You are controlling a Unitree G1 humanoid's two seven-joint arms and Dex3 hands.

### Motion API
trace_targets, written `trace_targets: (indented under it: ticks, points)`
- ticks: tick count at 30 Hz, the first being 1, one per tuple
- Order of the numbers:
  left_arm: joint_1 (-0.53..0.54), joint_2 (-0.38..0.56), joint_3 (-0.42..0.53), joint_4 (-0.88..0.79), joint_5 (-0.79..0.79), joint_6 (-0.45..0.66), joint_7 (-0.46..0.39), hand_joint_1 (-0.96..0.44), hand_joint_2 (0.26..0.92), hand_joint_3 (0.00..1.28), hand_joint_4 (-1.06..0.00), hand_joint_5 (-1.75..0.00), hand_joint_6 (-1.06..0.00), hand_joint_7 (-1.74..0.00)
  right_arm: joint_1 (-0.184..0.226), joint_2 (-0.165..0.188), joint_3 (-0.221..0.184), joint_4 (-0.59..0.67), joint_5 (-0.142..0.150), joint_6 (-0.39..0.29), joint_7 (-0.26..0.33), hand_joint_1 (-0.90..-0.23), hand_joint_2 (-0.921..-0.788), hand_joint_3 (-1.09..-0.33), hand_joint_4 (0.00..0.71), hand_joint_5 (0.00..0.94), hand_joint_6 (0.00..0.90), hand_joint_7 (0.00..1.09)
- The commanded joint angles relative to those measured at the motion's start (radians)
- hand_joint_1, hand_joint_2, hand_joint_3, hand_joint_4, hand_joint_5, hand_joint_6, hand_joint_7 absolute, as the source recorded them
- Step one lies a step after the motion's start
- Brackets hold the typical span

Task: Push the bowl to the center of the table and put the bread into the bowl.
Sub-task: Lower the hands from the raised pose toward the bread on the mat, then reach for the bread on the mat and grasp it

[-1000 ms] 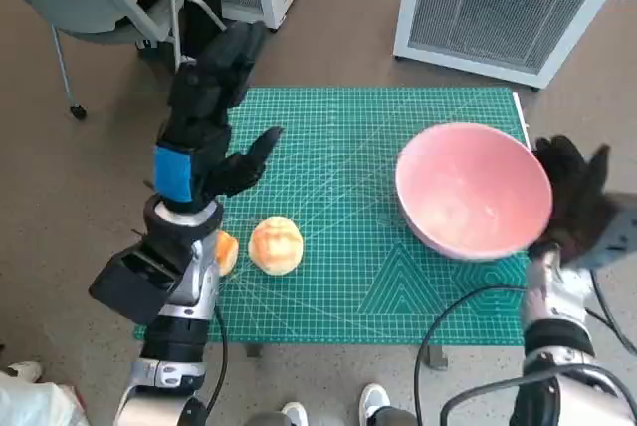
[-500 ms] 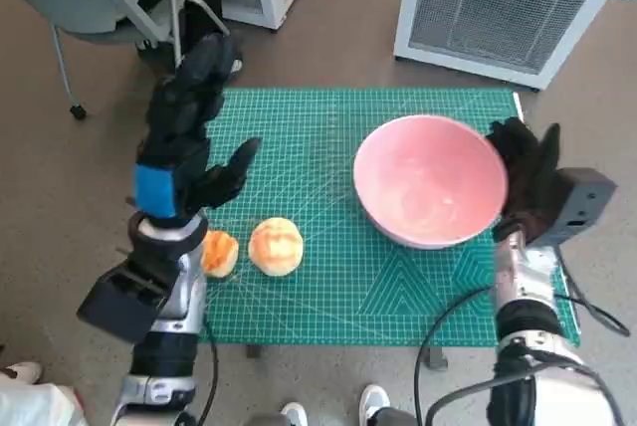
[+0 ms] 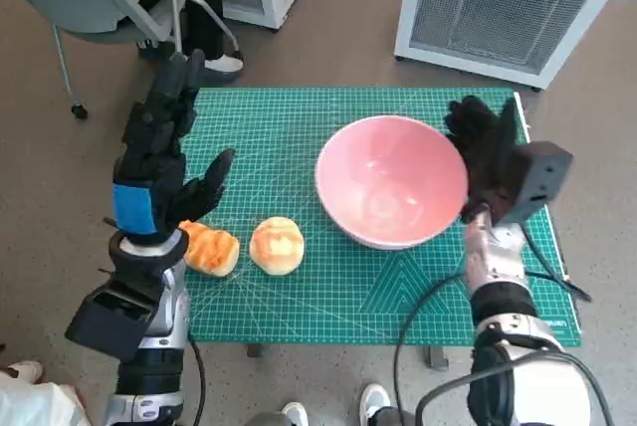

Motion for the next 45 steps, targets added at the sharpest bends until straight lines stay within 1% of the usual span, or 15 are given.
trace_targets:
  ticks: [1,5,7,11,13,17,20,23,25,29,30,34,39,42,45]
  points:
    - [0.029,0.012,0.012,-0.039,-0.003,0.013,0.011,-0.44,0.921,0.35,-0.35,0.00,-0.38,-0.09,-0.021,0.023,-0.009,0.020,0.004,0.049,-0.008,-0.471,-0.921,-0.853,0.210,0.002,0.246,0.08]
    - [0.051,0.017,0.016,-0.062,-0.001,0.025,0.014,-0.44,0.921,0.35,-0.35,0.00,-0.39,-0.08,-0.046,0.027,-0.012,0.021,0.003,0.075,-0.003,-0.470,-0.921,-0.848,0.204,0.000,0.258,0.09]
    - [0.064,0.028,0.022,-0.071,0.001,0.028,0.012,-0.44,0.921,0.35,-0.35,0.00,-0.39,-0.08,-0.056,0.019,-0.005,0.020,-0.007,0.080,-0.003,-0.474,-0.921,-0.848,0.201,0.000,0.261,0.09]
    - [0.089,0.069,0.037,-0.090,0.015,0.037,0.001,-0.44,0.921,0.35,-0.34,0.00,-0.39,-0.07,-0.068,-0.002,0.011,0.013,-0.022,0.065,0.000,-0.486,-0.921,-0.850,0.198,0.000,0.258,0.08]
    - [0.110,0.119,0.053,-0.100,0.049,0.042,-0.012,-0.44,0.921,0.35,-0.33,0.00,-0.38,-0.06,-0.075,-0.015,0.019,0.005,-0.027,0.041,0.002,-0.495,-0.921,-0.851,0.198,0.001,0.258,0.08]
    - [0.157,0.266,0.088,-0.131,0.103,0.089,-0.081,-0.47,0.921,0.36,-0.29,0.00,-0.36,-0.04,-0.083,-0.030,0.035,-0.015,-0.037,-0.038,0.011,-0.516,-0.921,-0.849,0.197,0.000,0.253,0.08]
    - [0.206,0.402,0.117,-0.182,0.146,0.174,-0.161,-0.50,0.921,0.37,-0.25,0.00,-0.34,-0.03,-0.081,-0.042,0.048,-0.046,-0.040,-0.139,0.051,-0.534,-0.921,-0.841,0.193,0.000,0.251,0.08]
    - [0.239,0.492,0.132,-0.230,0.169,0.244,-0.221,-0.52,0.921,0.36,-0.22,0.00,-0.33,-0.02,-0.075,-0.051,0.058,-0.075,-0.038,-0.231,0.091,-0.547,-0.921,-0.831,0.202,0.005,0.258,0.08]
    - [0.255,0.557,0.137,-0.255,0.174,0.285,-0.274,-0.53,0.921,0.34,-0.21,0.00,-0.33,-0.02,-0.069,-0.054,0.056,-0.108,-0.017,-0.307,0.151,-0.553,-0.921,-0.827,0.214,0.010,0.263,0.08]
    - [0.268,0.654,0.132,-0.279,0.158,0.354,-0.367,-0.54,0.921,0.26,-0.20,0.00,-0.32,-0.01,-0.050,-0.041,0.048,-0.188,0.051,-0.422,0.285,-0.563,-0.921,-0.807,0.244,0.020,0.275,0.09]
    - [0.271,0.678,0.129,-0.286,0.153,0.377,-0.394,-0.54,0.921,0.24,-0.20,0.00,-0.32,-0.01,-0.037,-0.033,0.054,-0.228,0.075,-0.456,0.326,-0.565,-0.921,-0.800,0.248,0.021,0.278,0.09]
    - [0.275,0.737,0.113,-0.307,0.149,0.442,-0.465,-0.52,0.921,0.15,-0.20,0.00,-0.33,-0.01,0.005,-0.017,0.077,-0.345,0.141,-0.543,0.439,-0.577,-0.921,-0.778,0.254,0.018,0.290,0.10]
    - [0.262,0.785,0.076,-0.316,0.174,0.480,-0.526,-0.48,0.912,0.04,-0.21,0.00,-0.34,-0.01,0.042,-0.017,0.100,-0.440,0.222,-0.584,0.560,-0.576,-0.921,-0.761,0.256,0.014,0.298,0.10]
    - [0.255,0.804,0.047,-0.323,0.178,0.518,-0.563,-0.46,0.895,0.01,-0.21,0.00,-0.35,-0.01,0.061,-0.018,0.110,-0.483,0.254,-0.583,0.598,-0.575,-0.921,-0.756,0.263,0.016,0.304,0.11]
    - [0.246,0.822,0.015,-0.330,0.190,0.553,-0.597,-0.42,0.852,0.00,-0.21,0.00,-0.35,-0.01,0.083,-0.017,0.120,-0.529,0.272,-0.571,0.616,-0.578,-0.921,-0.741,0.269,0.015,0.311,0.11]
